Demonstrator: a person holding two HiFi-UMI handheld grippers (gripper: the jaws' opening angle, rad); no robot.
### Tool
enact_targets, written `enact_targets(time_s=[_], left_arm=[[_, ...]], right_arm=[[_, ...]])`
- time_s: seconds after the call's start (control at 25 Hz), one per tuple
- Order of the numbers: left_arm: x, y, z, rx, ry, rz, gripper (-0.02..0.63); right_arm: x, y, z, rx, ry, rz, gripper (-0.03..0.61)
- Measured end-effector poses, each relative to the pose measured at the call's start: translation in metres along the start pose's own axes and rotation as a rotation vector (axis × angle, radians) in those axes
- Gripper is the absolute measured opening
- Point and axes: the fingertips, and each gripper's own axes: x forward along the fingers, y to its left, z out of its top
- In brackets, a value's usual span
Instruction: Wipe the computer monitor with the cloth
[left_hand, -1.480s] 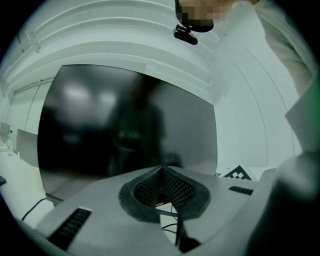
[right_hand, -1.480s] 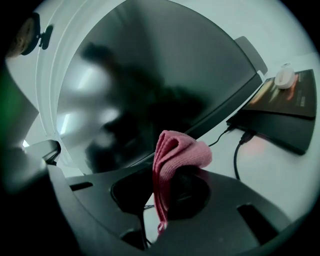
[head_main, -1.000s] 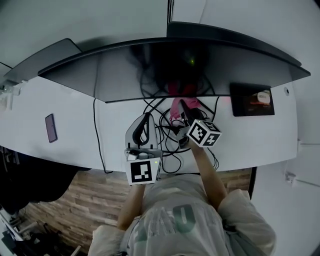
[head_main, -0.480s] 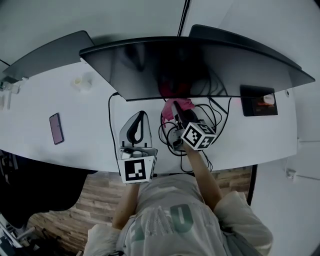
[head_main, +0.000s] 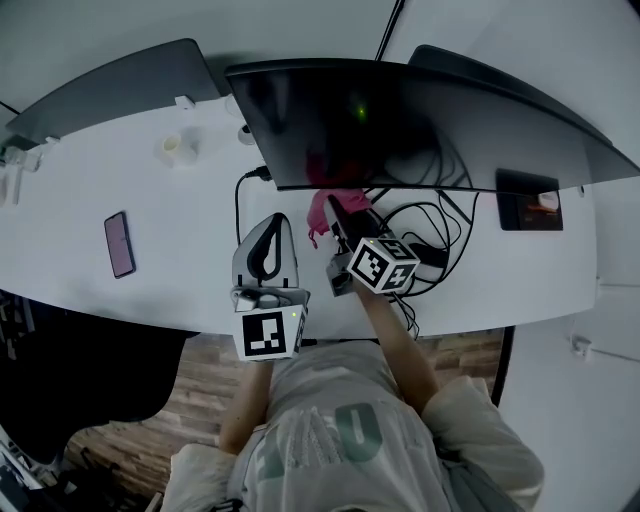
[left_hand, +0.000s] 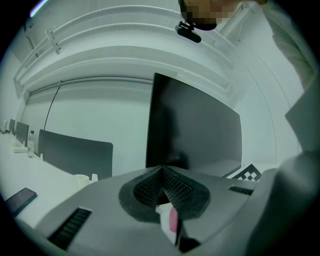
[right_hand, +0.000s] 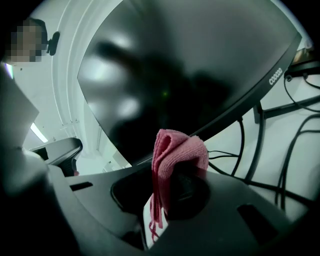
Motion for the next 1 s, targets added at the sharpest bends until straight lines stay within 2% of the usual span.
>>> enact_targets(time_s=[0.32, 0.56, 1.0], left_arm=[[-0.01, 0.031, 0.003, 0.002, -0.001, 0.042, 0.014], [-0.023, 0.06, 0.004, 0.003, 0.0, 0.121, 0.015], [-0.039, 0.095, 0.004, 0.025, 0.005, 0.221, 0.015]], right_arm=[[0.034, 0.044, -0.026, 0.008, 0.044, 0.086, 0.06], [0.052, 0.07, -0.045, -0.027, 0.097, 0.146, 0.06], [0.048, 0.096, -0.069, -0.044, 0.131, 0.177, 0.06]])
